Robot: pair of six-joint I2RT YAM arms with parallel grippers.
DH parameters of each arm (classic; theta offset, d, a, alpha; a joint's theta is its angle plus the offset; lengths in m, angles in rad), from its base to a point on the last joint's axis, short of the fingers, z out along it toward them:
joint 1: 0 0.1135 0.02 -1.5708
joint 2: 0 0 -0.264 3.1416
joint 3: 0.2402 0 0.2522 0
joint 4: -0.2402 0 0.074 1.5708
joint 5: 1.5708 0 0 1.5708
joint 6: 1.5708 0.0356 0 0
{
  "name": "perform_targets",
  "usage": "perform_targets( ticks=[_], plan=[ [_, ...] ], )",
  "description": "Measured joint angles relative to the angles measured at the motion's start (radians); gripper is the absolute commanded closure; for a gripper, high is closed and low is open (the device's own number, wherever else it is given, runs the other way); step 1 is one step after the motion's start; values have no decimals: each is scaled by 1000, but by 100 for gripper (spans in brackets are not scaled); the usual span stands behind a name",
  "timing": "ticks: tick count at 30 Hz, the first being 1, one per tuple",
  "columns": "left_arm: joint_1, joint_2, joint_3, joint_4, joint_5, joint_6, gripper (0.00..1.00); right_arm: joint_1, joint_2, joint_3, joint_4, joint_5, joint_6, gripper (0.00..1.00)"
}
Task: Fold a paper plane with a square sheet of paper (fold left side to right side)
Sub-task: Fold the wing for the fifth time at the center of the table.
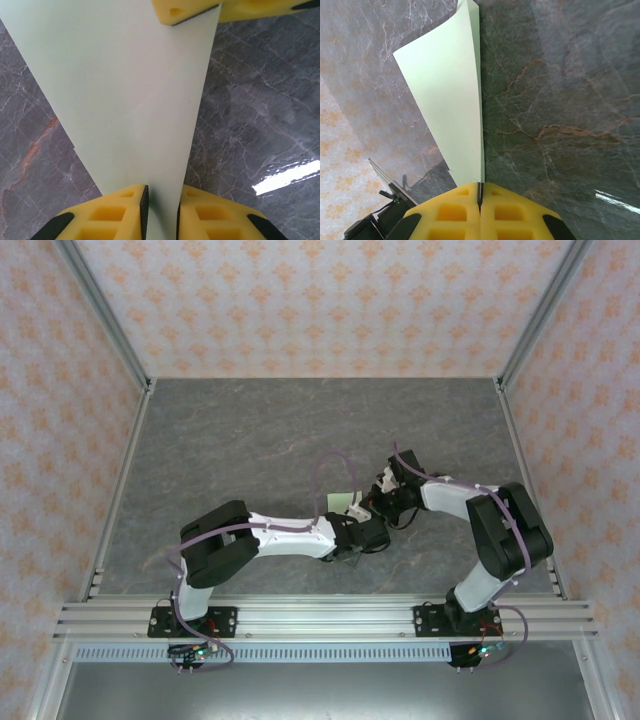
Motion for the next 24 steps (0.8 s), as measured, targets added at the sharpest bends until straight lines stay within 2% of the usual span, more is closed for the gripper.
perform_targets(
  ticks=[4,9,13,16,21,24],
  plan=[
    [0,0,1,2,6,0,85,2,2,10,-12,8,-5,94],
    [0,0,0,14,19,0,87,1,-20,23,-45,70,-15,76],
    [2,-4,-12,37,30,-2,88,-20,-127,37,-101,154,-31,60],
    [14,-25,-45,79,56,-13,89,-45,-239,48,-148,234,-51,52],
    [55,-89,-140,201,150,-46,89,-82,-409,48,-236,353,-87,43],
    [82,-127,-209,300,211,-70,89,-84,-472,22,-254,383,-114,43]
  ],
)
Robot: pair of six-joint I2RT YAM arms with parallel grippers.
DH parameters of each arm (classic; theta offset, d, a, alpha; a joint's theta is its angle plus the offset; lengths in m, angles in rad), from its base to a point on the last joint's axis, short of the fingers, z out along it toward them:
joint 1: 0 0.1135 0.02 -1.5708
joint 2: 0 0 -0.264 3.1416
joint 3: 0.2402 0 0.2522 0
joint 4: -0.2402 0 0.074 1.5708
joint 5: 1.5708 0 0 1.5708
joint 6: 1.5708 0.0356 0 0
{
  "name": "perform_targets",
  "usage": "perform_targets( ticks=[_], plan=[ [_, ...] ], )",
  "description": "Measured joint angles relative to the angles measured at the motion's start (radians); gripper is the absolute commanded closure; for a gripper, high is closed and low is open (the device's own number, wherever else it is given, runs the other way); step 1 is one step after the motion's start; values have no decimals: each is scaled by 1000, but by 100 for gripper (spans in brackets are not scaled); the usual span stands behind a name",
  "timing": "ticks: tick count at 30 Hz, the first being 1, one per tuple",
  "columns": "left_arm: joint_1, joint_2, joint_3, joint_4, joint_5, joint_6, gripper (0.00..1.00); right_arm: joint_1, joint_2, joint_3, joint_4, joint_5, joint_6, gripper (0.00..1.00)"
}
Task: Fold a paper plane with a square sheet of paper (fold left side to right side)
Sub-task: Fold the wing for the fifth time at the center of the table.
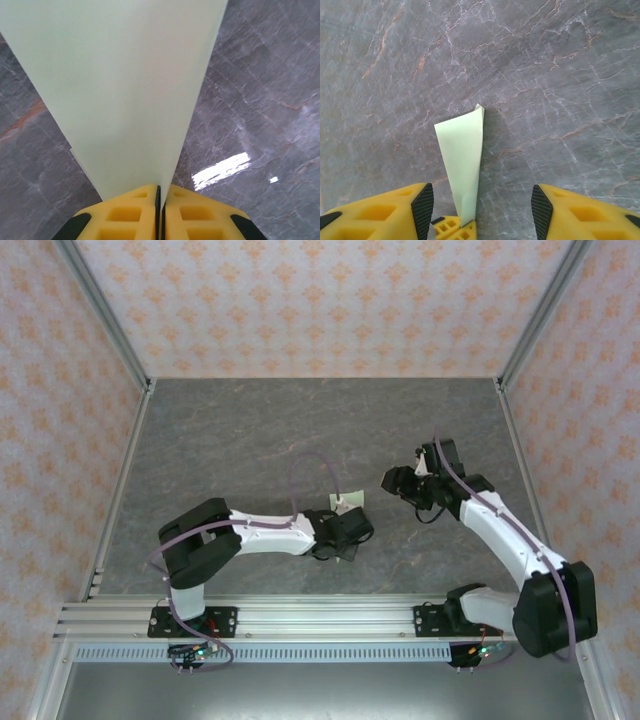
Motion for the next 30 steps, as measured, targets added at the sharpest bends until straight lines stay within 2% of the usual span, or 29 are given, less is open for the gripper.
perform_targets(
  ticks=[6,11,20,30],
  plan=[
    [65,-64,-160,252,150,-76,88,11,-42,-179,74,-48,6,43],
    [98,-77,-254,440,233,-142,89,90,-26,-293,211,-80,69,45],
    [116,-77,-342,628,291,-225,90,193,140,-299,455,-92,152,49],
    [118,-77,-383,711,306,-287,92,233,264,-256,546,-91,187,58]
  ],
)
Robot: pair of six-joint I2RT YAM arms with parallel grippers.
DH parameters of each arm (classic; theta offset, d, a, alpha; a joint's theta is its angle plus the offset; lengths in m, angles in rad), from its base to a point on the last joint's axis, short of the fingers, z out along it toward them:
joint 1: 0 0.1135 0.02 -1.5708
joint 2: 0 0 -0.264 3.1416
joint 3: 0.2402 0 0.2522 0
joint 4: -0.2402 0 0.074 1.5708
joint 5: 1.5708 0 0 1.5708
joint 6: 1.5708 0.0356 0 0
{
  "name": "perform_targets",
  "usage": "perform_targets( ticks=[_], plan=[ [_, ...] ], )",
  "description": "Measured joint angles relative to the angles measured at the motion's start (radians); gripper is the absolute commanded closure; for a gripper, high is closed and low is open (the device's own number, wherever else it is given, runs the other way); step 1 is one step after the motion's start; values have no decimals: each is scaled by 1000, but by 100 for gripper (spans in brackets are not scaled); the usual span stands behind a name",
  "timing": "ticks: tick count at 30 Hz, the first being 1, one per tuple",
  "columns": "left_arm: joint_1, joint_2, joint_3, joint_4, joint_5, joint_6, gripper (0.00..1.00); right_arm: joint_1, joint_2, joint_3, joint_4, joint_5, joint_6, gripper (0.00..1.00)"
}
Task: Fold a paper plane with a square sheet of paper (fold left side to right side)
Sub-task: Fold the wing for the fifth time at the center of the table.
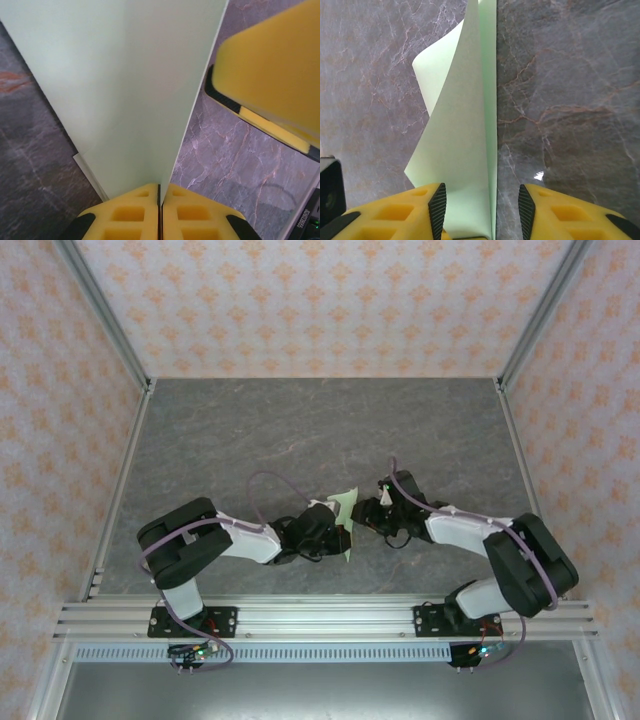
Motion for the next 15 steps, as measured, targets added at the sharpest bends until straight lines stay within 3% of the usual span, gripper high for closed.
perform_targets(
  ticks=[15],
  plan=[
    [0,1,-31,68,1,-63,92,9,119,60,24,-8,35,65]
  ],
)
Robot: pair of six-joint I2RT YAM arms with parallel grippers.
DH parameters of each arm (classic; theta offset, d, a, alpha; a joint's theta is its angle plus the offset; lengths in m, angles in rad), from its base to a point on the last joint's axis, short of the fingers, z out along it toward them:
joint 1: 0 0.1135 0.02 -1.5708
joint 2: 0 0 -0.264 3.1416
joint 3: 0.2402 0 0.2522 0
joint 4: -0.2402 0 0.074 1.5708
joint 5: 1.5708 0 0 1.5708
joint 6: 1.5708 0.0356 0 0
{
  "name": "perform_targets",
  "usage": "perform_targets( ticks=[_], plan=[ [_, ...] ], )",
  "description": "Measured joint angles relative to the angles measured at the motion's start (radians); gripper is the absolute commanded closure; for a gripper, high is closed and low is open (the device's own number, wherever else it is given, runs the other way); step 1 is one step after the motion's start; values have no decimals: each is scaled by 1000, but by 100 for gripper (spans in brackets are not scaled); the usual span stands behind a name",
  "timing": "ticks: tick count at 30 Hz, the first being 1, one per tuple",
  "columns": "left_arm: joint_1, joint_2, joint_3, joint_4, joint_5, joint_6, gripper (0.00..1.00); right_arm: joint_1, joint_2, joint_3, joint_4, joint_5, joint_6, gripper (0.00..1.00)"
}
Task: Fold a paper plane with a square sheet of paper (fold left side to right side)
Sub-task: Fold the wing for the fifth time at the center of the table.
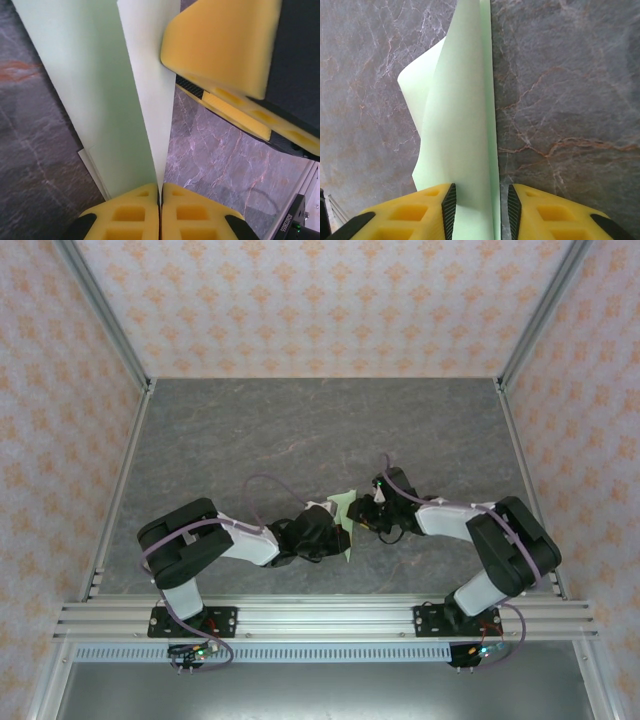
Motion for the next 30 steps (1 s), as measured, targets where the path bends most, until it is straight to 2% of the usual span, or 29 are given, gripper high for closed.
perform_targets(
  ticks=[18,23,30],
  plan=[
    [7,-54,-6,-19,7,5,66,-1,31,49,-76,0,-1,66],
    [39,-135,-40,-43,7,13,59,-1,32,50,-77,0,-1,67],
    [150,-209,-63,-83,42,21,59,-1,33,51,-78,-1,-2,67]
  ],
)
